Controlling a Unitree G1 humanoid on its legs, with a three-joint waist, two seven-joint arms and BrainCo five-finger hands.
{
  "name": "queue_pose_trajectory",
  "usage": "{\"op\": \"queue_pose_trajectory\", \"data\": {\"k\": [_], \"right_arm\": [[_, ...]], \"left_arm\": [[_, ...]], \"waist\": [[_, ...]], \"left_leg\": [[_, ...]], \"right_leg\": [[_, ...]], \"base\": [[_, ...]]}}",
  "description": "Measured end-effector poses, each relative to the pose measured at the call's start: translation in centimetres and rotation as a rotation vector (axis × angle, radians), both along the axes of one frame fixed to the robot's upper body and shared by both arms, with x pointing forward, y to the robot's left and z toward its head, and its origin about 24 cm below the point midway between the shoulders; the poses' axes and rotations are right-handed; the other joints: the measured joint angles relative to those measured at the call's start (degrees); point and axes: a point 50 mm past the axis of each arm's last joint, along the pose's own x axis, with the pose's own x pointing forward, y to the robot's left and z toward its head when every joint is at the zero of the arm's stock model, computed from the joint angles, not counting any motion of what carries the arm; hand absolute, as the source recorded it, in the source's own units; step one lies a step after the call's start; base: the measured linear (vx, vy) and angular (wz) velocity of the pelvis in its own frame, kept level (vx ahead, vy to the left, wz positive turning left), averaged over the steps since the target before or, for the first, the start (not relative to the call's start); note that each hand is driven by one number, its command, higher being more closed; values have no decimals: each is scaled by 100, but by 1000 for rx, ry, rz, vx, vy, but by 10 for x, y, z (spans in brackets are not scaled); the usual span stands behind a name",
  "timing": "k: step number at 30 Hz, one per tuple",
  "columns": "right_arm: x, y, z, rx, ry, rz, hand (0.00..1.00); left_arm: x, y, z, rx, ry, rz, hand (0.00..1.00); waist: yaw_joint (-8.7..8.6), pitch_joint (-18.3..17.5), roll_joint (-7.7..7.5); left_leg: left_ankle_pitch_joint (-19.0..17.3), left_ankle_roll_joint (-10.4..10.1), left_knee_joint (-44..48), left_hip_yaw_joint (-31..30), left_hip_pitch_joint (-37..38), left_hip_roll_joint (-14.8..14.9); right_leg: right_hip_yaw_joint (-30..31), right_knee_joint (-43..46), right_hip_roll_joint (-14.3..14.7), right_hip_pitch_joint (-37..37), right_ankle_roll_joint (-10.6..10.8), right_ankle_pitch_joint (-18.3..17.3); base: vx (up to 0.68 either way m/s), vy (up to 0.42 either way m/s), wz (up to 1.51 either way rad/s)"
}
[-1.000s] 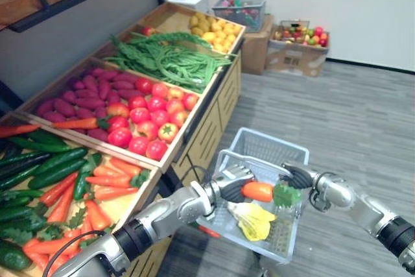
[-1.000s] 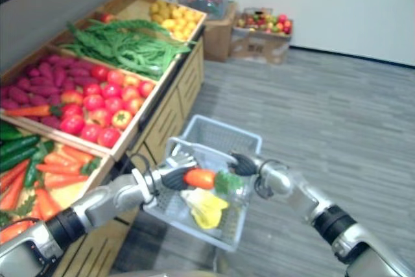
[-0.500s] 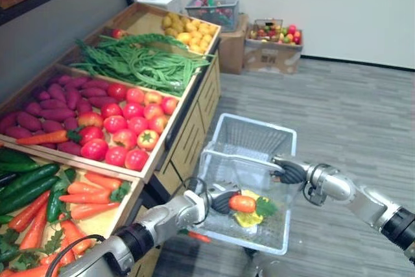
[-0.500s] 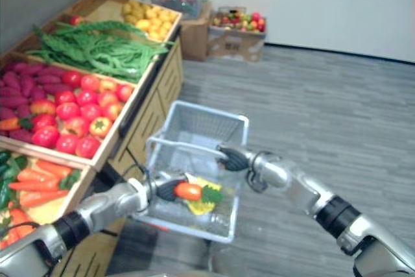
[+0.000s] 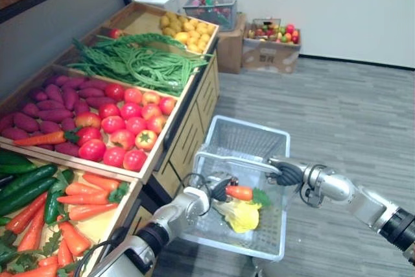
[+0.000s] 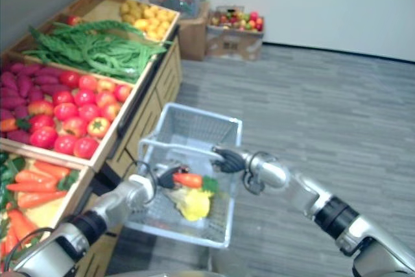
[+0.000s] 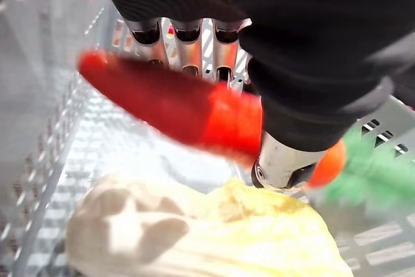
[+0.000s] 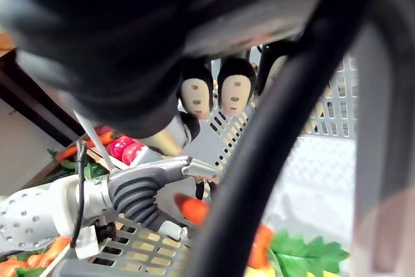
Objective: Pick vegetable in the basket
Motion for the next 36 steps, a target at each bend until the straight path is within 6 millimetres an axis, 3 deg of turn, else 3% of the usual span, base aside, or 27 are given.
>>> {"op": "queue_pose_trajectory", "data": {"k": [13,18,20,24,26,31,33,36], "right_arm": [[-3,-2,-12,35,45,-49,100],[-6,-17,-32,68,113,-164,100],[-7,-26,-40,86,137,-225,100],[-12,-47,-64,117,183,-412,100],[-18,-60,-77,147,204,-526,100],[-58,-111,-126,167,320,-964,100],[-77,-124,-142,169,371,-1103,100],[-101,-134,-161,189,444,-1268,100]], "left_arm": [[9,-4,8,-26,-24,24,0],[8,-17,21,-78,-69,-29,0],[8,-23,30,-104,-101,-58,0],[5,-29,53,-199,-168,-103,0],[2,-27,63,-278,-185,-86,0],[-24,6,94,-655,-210,97,0],[-30,19,98,-740,-203,153,0],[-41,43,96,-836,-192,272,0]], "waist": [[13,1,-22],[56,-9,-52],[165,-13,-74],[209,-45,-160],[312,-60,-185],[364,-103,-250],[467,-132,-300],[472,-194,-327]], "left_leg": [[5,8,-20,-362,-133,12],[61,96,-17,-980,-313,61],[85,123,-17,-1152,-343,64],[181,209,-3,-1818,-583,49],[229,248,0,-2098,-713,27],[327,365,96,-3148,-1079,-57],[365,422,103,-3433,-1214,-127],[421,494,142,-3834,-1444,-238]], "right_leg": [[-294,-1,-166,38,8,6],[-840,-98,-443,239,3,2],[-992,-137,-520,317,-4,-3],[-1536,-152,-768,435,-42,-33],[-1774,-154,-882,467,-46,-38],[-2671,-162,-1207,762,-12,-190],[-2903,-163,-1323,803,-16,-262],[-3262,-166,-1465,826,15,-256]], "base": [[-18,-37,15],[-55,-61,58],[-55,-50,51],[-53,-65,72],[-45,-54,71],[-42,-30,92],[-39,-7,79],[-30,9,71]]}}
